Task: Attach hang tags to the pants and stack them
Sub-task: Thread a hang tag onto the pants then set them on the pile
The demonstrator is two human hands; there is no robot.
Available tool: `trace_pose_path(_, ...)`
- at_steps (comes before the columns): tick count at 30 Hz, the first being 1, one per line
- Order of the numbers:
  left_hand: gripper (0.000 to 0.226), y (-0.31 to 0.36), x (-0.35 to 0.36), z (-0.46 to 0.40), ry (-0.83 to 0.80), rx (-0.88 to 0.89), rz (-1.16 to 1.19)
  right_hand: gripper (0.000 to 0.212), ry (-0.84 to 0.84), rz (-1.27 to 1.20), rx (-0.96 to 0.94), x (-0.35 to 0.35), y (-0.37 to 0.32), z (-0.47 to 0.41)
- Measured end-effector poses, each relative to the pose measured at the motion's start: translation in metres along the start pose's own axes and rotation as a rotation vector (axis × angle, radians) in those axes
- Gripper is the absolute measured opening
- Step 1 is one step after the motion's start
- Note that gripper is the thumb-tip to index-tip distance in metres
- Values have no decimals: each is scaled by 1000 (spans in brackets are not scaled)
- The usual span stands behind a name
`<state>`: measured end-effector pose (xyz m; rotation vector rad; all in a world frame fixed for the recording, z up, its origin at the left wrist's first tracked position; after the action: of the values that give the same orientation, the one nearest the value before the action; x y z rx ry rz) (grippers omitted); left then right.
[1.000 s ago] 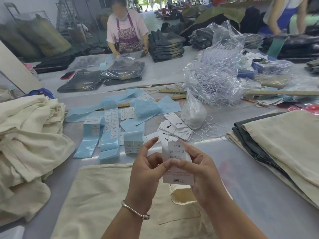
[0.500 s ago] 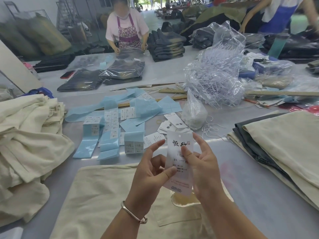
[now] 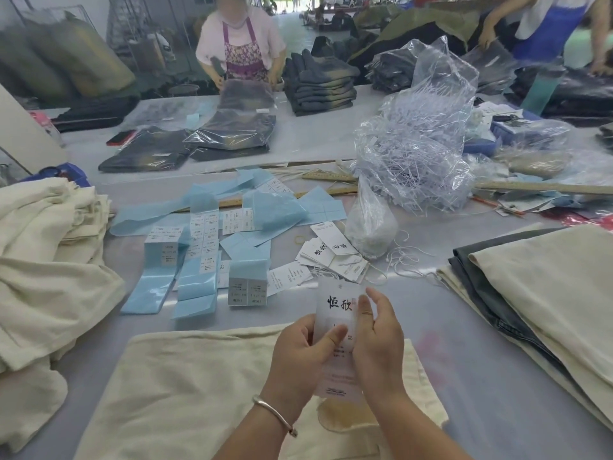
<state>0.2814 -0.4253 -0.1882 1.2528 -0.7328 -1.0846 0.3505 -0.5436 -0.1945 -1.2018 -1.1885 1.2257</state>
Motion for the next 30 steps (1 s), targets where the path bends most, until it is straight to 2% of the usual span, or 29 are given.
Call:
trace_pose_path(4, 30, -7, -14, -19, 106, -43, 24, 20, 11, 117, -16, -10, 18, -50)
trace_pose_path(7, 30, -20, -33, -34, 176, -88, 50, 8, -70, 374, -47, -19, 34, -102)
trace_pose_path(12, 18, -41, -37, -49, 182, -185, 102, 16, -126, 700, -52, -10, 65, -173)
trace_pose_path(17, 17, -53, -24, -61, 185, -251, 49, 21, -111, 741, 90, 8, 88, -211)
trace_pose_path(21, 16, -51, -13, -71, 143, -256, 47, 22, -155, 881, 147, 18, 98, -223)
trace_pose_path(24, 16, -51, -13, -75, 115, -249, 67, 7, -158, 851, 157, 15, 97, -225)
trace_pose_path(26, 16, -52, -16, -75, 123, -258, 81, 15, -144, 757, 163, 7, 96, -223)
trace_pose_path(30, 16, -50, -17, -71, 126, -254, 88, 19, -56, 171, 345, -13, 96, -204)
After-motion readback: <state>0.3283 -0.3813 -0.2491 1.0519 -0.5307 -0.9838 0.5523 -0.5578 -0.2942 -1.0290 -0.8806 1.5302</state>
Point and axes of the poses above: each hand's wrist, its own z-axis away from the middle knuckle, its own x-axis out of the palm, y = z × x, the point moved 8 cm from there along -z, towards the middle knuckle, and after that the axes turned 11 degrees about -z, right-handed, at the moved point
